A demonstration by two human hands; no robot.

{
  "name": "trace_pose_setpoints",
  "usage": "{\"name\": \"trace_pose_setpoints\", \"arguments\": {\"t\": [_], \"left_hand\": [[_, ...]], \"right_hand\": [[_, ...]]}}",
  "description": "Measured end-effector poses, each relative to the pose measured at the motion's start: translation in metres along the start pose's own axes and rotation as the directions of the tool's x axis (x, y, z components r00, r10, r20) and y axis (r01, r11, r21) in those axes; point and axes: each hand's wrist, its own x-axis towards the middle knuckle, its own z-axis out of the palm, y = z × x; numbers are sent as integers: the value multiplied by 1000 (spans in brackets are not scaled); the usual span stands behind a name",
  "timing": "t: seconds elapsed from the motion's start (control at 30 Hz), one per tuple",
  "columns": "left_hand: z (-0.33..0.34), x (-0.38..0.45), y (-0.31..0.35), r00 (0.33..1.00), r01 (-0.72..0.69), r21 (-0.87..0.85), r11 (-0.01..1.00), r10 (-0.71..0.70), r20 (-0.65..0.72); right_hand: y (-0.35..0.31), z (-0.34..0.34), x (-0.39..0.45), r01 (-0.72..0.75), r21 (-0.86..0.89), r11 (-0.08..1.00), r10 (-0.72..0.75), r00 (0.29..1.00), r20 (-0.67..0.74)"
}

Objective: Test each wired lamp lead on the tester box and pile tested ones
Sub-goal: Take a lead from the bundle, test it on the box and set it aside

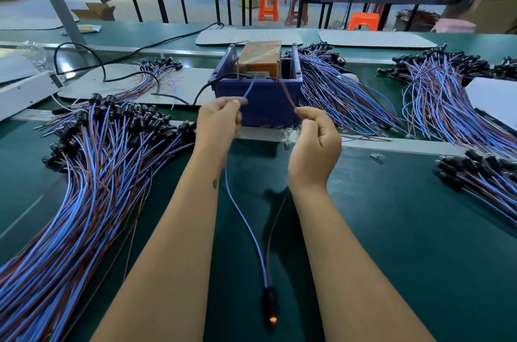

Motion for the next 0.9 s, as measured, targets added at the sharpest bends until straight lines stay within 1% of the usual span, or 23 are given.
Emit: {"name": "trace_pose_setpoints", "arguments": {"t": [0.07, 0.13, 0.2, 0.27, 0.33, 0.4, 0.47, 0.5, 0.57, 0.6, 0.67, 0.7, 0.77, 0.83, 0.87, 0.9], "left_hand": [[2, -12, 0, 993, 70, -191, 979, -51, 105], [3, -21, 3, 986, 98, -331, 939, -46, 162], [4, -30, 4, 974, 147, -395, 907, -62, 218], [4, -40, 2, 956, 215, -365, 906, -119, 270], [2, -51, -4, 953, 242, -327, 914, -161, 256], [-2, -58, -9, 954, 278, -411, 868, -198, 227], [-9, -60, -8, 949, 313, -520, 794, -236, 210], [-12, -61, -8, 948, 316, -541, 779, -244, 203], [-14, -63, -9, 950, 309, -537, 785, -232, 207], [-14, -64, -9, 953, 297, -525, 798, -210, 220], [-13, -67, -9, 956, 267, -506, 820, -160, 246], [-14, -68, -8, 960, 254, -521, 815, -148, 237], [-18, -66, -5, 969, 242, -617, 749, -158, 187], [-25, -63, -4, 966, 254, -721, 645, -202, 159], [-28, -62, -4, 964, 254, -749, 612, -220, 147], [-31, -61, -5, 964, 249, -756, 605, -231, 133]], "right_hand": [[-5, 4, -5, 0, 50, 999, -6, 994, 111], [-8, 8, -12, 19, 48, 999, -29, 974, 227], [-8, 10, -21, 37, 18, 999, -40, 947, 317], [-7, 8, -30, 57, -42, 998, -35, 915, 401], [-4, 3, -36, 102, -114, 988, -34, 873, 486], [-3, -6, -39, 127, -149, 981, -29, 846, 533], [-2, -17, -41, 89, -144, 986, 5, 836, 548], [-2, -22, -42, 60, -131, 990, 25, 826, 563], [-3, -29, -45, 33, -122, 992, 49, 791, 610], [-3, -32, -47, 48, -129, 990, 46, 767, 640], [-3, -37, -52, 109, -135, 985, 15, 721, 693], [-3, -39, -53, 147, -137, 980, -5, 701, 713], [-4, -42, -54, 276, -171, 946, -54, 652, 756], [-5, -42, -54, 406, -195, 893, -84, 576, 813], [-6, -41, -56, 428, -193, 883, -78, 540, 838], [-6, -38, -60, 411, -174, 895, -72, 518, 852]]}}
